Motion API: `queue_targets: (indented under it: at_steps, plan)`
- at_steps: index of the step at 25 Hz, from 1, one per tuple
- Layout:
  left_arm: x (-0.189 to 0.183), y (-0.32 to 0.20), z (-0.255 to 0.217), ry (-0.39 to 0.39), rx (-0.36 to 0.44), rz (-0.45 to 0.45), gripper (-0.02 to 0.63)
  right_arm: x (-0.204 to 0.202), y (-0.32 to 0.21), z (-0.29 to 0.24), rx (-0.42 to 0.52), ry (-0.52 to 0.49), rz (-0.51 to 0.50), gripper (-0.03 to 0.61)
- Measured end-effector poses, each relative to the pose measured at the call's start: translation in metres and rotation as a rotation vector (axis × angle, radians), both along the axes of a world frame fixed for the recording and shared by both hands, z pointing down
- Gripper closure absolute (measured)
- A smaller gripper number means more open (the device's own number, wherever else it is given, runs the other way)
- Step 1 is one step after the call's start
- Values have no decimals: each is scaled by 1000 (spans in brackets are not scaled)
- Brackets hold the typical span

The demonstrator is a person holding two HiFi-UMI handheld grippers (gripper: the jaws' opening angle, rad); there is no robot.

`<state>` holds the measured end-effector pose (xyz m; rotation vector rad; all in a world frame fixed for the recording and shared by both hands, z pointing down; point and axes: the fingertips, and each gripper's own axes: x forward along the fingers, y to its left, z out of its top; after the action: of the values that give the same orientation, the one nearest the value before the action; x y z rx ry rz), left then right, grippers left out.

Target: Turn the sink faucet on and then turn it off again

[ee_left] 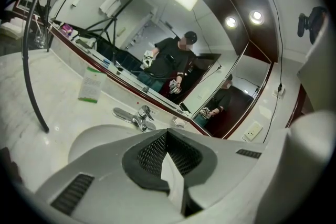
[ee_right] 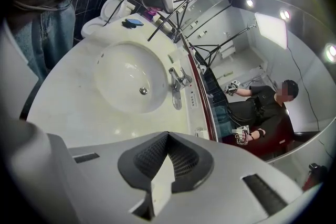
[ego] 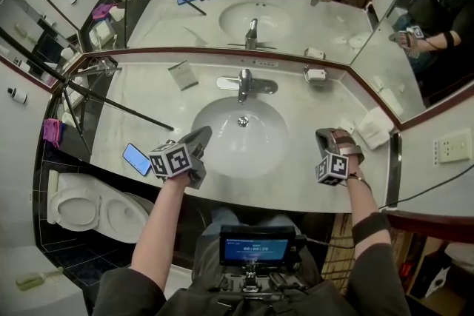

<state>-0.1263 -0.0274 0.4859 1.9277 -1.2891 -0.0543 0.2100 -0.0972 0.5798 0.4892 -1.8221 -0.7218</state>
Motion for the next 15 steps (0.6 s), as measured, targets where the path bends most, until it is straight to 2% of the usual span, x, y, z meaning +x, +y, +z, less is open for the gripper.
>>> queue_targets:
  at_steps: [3,15]
  plan:
    - [1,-2,0,-17,8,12,613,10,-4,0,1,-3,28,561]
    - [1,-4,0,-2,14,-13,614,32,-5,0,-3,-4,74,561]
